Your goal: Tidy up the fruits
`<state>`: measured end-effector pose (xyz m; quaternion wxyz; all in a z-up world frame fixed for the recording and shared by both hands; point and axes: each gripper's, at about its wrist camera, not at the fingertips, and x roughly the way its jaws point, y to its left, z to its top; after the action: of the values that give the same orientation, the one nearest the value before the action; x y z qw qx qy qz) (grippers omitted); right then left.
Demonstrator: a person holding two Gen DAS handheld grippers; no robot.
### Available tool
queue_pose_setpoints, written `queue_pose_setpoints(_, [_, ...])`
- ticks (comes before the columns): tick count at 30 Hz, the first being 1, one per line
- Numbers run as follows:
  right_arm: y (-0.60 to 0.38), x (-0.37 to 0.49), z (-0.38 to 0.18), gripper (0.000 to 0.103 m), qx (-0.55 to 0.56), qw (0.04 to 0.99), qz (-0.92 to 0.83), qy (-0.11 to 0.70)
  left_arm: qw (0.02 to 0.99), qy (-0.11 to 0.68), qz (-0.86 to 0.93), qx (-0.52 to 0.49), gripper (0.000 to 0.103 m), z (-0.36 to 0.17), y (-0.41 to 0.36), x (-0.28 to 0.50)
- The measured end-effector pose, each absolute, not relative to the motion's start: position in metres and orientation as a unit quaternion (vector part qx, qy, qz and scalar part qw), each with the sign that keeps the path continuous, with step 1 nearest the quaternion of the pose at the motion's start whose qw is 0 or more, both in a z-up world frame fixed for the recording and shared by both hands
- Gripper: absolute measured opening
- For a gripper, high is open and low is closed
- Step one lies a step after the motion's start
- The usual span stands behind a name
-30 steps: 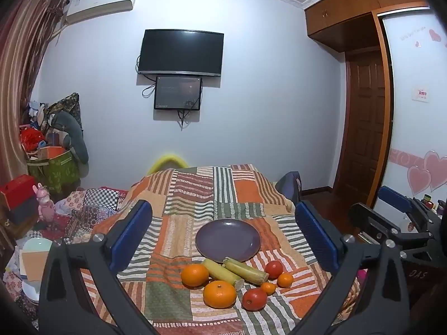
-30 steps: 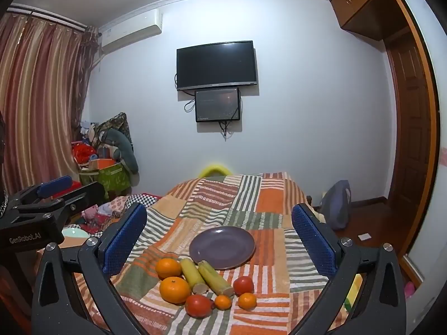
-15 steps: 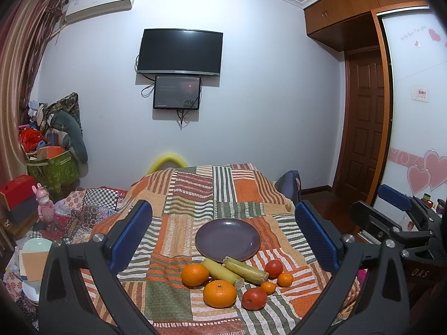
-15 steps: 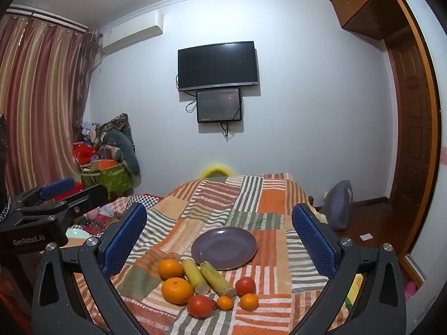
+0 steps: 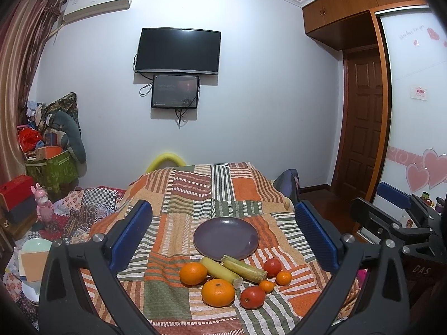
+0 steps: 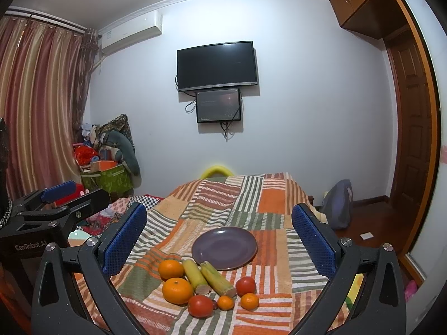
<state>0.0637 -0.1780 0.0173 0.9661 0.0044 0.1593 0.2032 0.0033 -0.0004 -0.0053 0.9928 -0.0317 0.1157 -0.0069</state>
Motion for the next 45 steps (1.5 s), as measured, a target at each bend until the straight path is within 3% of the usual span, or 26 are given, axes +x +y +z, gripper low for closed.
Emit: queue_pose_setpoints(45, [-0.1762, 0.0623, 0.0169, 0.103, 0.009, 0.963, 0.217, 0.160, 0.992, 0.118, -0.008, -0.033, 0.103, -0.0013, 0.0036, 0.0032])
